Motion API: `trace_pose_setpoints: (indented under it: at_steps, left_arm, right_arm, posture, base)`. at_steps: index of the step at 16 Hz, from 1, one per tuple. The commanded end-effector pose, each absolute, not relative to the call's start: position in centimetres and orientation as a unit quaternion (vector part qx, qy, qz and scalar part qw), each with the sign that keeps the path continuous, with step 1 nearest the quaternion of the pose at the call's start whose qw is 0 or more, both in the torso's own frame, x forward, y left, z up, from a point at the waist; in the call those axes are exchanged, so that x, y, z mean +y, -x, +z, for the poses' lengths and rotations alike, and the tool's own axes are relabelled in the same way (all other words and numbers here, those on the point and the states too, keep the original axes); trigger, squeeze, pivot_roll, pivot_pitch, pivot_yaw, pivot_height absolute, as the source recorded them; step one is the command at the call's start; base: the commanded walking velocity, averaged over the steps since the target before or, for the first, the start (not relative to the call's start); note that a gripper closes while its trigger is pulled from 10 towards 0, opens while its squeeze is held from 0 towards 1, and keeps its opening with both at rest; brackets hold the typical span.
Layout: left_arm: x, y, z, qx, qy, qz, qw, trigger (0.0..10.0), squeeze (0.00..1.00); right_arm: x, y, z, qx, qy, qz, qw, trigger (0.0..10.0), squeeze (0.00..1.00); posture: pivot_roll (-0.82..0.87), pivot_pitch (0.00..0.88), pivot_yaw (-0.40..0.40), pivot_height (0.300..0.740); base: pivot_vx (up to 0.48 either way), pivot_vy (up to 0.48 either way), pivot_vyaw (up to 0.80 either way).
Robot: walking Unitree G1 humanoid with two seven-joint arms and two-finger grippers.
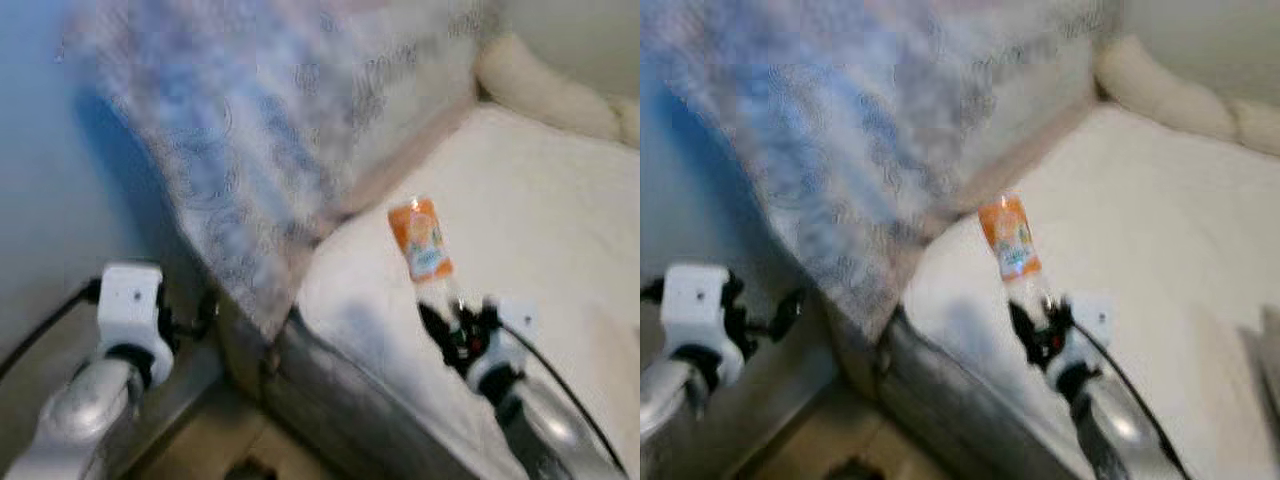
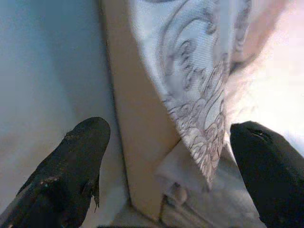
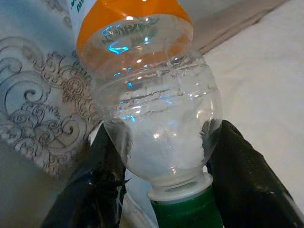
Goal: Clean up the room
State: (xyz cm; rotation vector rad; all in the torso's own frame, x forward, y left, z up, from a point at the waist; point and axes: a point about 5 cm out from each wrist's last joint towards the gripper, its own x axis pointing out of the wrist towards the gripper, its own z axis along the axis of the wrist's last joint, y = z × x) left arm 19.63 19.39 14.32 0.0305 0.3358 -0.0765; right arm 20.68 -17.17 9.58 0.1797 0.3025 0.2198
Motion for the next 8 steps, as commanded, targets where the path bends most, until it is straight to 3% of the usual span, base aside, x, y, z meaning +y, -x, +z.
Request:
trace_pose_setpoints:
  at_steps: [1, 4, 7, 8]
  left_arm:
    - [19.52, -19.76, 14.56, 0.166, -0.016, -0.039, 0.985, 10.0, 0.0]
    - [19.74, -20.56, 14.68, 0.172, -0.062, -0.055, 0.982, 10.0, 0.0]
    - [19.45, -20.68, 14.68, 0.175, 0.001, -0.066, 0.982, 10.0, 0.0]
    - [19.57, -20.75, 14.4, 0.188, -0.04, -0.057, 0.98, 10.0, 0.0]
  right_arm:
    - [-17.25, -20.89, 10.31, 0.139, -0.086, 0.112, 0.98, 10.0, 0.0]
    - [-16.89, -20.89, 10.43, 0.142, -0.085, 0.128, 0.978, 10.0, 0.0]
    - [-16.34, -21.19, 10.7, 0.139, -0.085, 0.141, 0.977, 10.0, 0.0]
    - [-16.26, -21.31, 10.75, 0.141, -0.082, 0.144, 0.976, 10.0, 0.0]
  posture:
    - [-0.07, 0.0, 0.002, 0.74]
    - [-0.06, 0.0, -0.006, 0.74]
    - [-0.07, 0.0, -0.003, 0.74]
    - [-0.08, 0.0, 0.005, 0.74]
  base:
    - [0.0, 0.0, 0.8]
    - [0.0, 0.0, 0.8]
    - [0.0, 0.0, 0.8]
    - [0.0, 0.0, 0.8]
